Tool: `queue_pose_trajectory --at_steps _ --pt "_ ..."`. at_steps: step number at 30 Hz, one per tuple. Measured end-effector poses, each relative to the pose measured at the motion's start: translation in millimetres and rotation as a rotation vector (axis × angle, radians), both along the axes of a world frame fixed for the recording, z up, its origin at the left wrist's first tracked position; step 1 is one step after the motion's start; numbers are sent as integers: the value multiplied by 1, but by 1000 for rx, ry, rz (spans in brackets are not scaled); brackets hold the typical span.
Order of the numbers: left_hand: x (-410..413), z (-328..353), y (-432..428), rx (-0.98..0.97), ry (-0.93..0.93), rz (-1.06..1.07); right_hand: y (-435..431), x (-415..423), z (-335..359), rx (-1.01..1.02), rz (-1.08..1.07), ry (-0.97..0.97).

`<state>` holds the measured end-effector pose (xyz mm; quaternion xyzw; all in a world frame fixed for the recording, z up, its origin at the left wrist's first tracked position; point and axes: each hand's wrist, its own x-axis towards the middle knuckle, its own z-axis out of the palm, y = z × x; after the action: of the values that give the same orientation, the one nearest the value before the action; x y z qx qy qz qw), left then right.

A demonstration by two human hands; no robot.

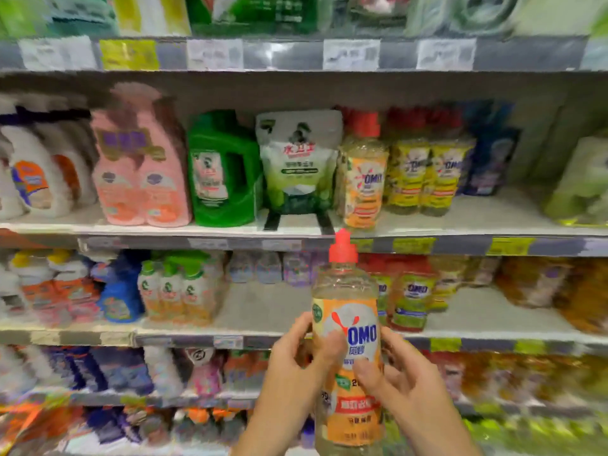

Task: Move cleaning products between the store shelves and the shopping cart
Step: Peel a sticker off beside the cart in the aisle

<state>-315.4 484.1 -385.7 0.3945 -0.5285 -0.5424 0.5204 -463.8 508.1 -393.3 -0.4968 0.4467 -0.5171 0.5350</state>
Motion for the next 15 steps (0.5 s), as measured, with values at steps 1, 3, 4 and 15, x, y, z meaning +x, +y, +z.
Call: queue_pose_trajectory --at_steps 1,3,4,15 --pt "-19 2 -7 -17 -20 -13 -4 -19 0 -1 -30 7" --pt "-53 6 -22 -53 -52 -24 -13 -49 4 -24 -105 13" --pt "-68 8 -29 -60 -60 -27 -20 -63 5 -40 -145 6" --pt "-140 40 -119 -424 -223 103 -119 -129 41 -302 -241 -26"
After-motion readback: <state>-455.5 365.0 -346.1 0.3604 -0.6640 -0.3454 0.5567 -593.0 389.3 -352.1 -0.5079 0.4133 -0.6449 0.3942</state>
